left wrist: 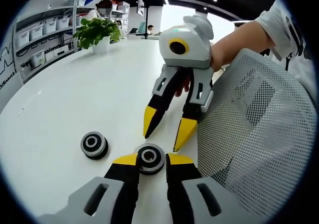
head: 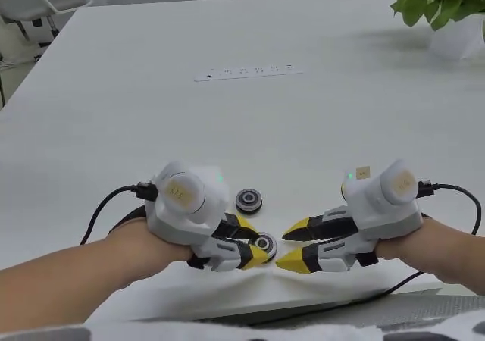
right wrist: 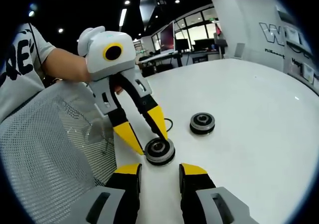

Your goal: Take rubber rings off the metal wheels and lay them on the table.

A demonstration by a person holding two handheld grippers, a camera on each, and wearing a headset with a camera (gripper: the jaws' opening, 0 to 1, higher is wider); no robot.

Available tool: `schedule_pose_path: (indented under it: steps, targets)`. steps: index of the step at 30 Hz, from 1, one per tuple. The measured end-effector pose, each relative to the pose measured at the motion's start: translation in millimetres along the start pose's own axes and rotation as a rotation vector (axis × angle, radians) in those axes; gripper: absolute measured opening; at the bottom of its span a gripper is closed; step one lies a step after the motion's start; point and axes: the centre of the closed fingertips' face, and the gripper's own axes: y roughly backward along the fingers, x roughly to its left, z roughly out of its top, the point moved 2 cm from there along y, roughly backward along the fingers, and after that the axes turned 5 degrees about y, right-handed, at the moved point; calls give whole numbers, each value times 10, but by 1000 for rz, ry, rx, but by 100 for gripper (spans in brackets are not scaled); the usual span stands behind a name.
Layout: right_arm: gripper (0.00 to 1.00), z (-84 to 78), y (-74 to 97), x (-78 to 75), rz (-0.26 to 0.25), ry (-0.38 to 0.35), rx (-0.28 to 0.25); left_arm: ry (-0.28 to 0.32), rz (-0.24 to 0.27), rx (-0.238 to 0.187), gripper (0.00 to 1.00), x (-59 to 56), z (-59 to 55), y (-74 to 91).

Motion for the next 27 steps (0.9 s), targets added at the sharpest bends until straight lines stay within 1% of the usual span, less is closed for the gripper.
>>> schedule_pose_path:
  steps: [1,5,8,9,10,11,15,19,25,27]
  targets:
    - [28,-2,-1,-1,-1,0,0,2,1,-3,16,-1,0,2]
    - [28,8,-6,-9,-5,-6,-8,-24,15,-3,13,5,-2,1]
    - [28,18,-19,-13,-5,0,-9,-53,37,-2,10,21,-3,0]
    - [28,19,-27,-13,-3,1,-8,-74,44,3,9,19,-8,3]
    - [28,22,-33,-15,-3,2,-7,-74,40,7,8,10,-28,-10]
    - [28,31,-42,-19,-4,4,-9,-92,46,1,8,20,-24,-12]
    - [28,49,-72,-16,2,25,-7,-80,51,-12,8,27,-20,-9]
    - [28,62,-94,-15,12,51,3,-88,59,-10,8,29,-21,-13]
    - [27,105,-139,-29,23,88,8,-81,70,-13,8,38,-22,-17]
    - [27,112,-162,-19,34,102,14,-78,73,-13,8,41,-24,-18]
